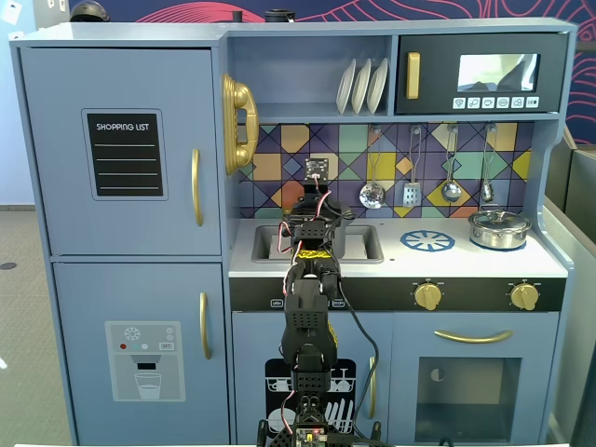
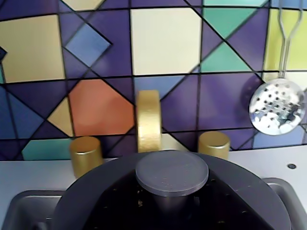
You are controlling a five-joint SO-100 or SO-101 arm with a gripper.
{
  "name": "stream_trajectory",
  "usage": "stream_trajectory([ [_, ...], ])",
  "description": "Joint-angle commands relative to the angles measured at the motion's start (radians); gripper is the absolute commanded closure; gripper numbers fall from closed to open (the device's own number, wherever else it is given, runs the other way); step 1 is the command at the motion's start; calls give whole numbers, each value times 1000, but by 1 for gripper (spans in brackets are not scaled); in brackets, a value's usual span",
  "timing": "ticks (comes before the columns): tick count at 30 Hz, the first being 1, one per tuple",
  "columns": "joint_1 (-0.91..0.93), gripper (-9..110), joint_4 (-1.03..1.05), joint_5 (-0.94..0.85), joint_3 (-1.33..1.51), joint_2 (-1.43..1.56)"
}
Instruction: Pick up the lid from the counter and put it on the gray recipient
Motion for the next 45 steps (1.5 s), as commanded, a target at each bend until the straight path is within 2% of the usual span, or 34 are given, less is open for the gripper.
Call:
stream_trajectory([
  [1, -21, 102, -48, -12, -8, 5],
  [13, -35, 102, -48, -25, 54, 34],
  [14, -37, 100, -38, -31, 57, 37],
  [16, -31, 88, -18, -15, 57, 46],
  [19, -17, 76, -2, -14, 58, 61],
  [28, 46, 72, 31, -21, 63, 124],
  [35, 21, 74, 71, -15, 63, 192],
  [40, -32, 79, 229, -37, 87, 337],
  [45, -28, 102, 597, -46, 120, 552],
])
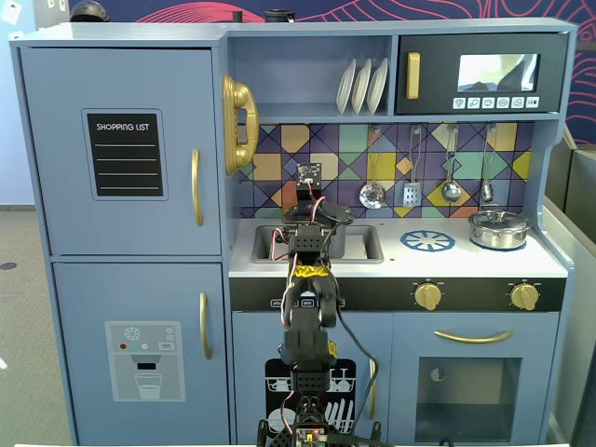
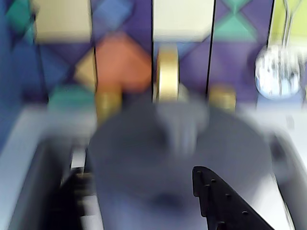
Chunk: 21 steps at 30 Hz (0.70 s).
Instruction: Pick up the lid from the counter and put it on the gray recipient
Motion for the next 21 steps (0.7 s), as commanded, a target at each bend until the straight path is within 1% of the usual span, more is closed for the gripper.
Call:
stream_trajectory([
  [1, -3, 102, 258, 8, -9, 193],
  [2, -2, 102, 322, 31, 0, 218],
  [4, 11, 102, 373, 91, 52, 247],
  [6, 28, 102, 334, 72, 141, 253],
  [9, 37, 102, 256, 106, 285, 249],
  [14, -32, 102, 229, 133, 560, 377],
  [17, -69, 102, 282, 137, 667, 515],
  [21, -78, 102, 423, 158, 686, 660],
])
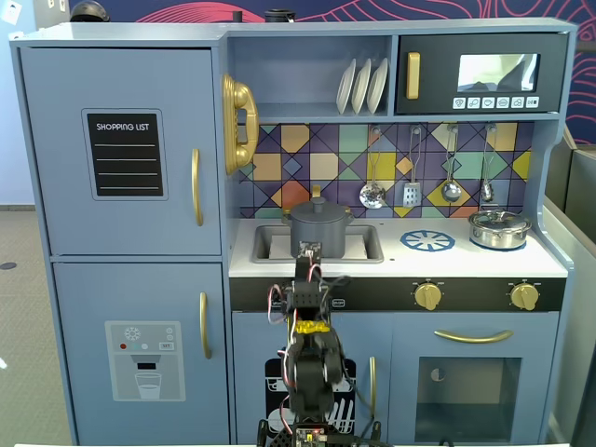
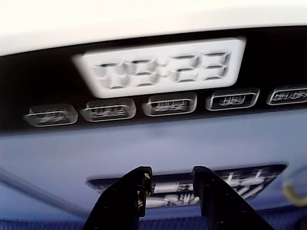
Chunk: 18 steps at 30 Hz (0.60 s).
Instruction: Pick up the lid from the counter and put it on the gray recipient
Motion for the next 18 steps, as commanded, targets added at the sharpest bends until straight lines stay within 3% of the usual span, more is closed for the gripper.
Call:
stream_trajectory([
  [1, -12, 102, 137, 20, -8, 160],
  [9, -71, 102, 460, 71, 77, 169],
  [18, -86, 101, 546, 130, 249, 167],
])
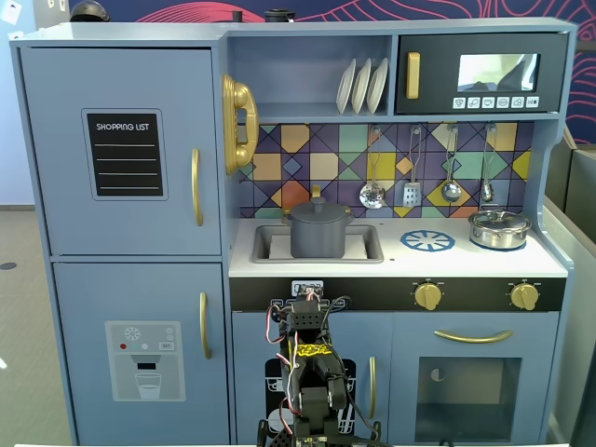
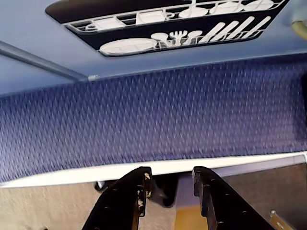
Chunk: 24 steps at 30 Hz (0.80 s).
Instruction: Pick up the lid from the counter and put it on the gray recipient
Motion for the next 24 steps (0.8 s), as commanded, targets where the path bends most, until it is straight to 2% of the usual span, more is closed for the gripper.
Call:
stream_trajectory([
  [1, -26, 101, 48, 37, 66, 3],
  [7, -20, 99, 155, 0, 87, 5],
  [14, -2, 99, 155, 2, 87, 5],
  [24, 6, 98, 170, -103, 87, 5],
])
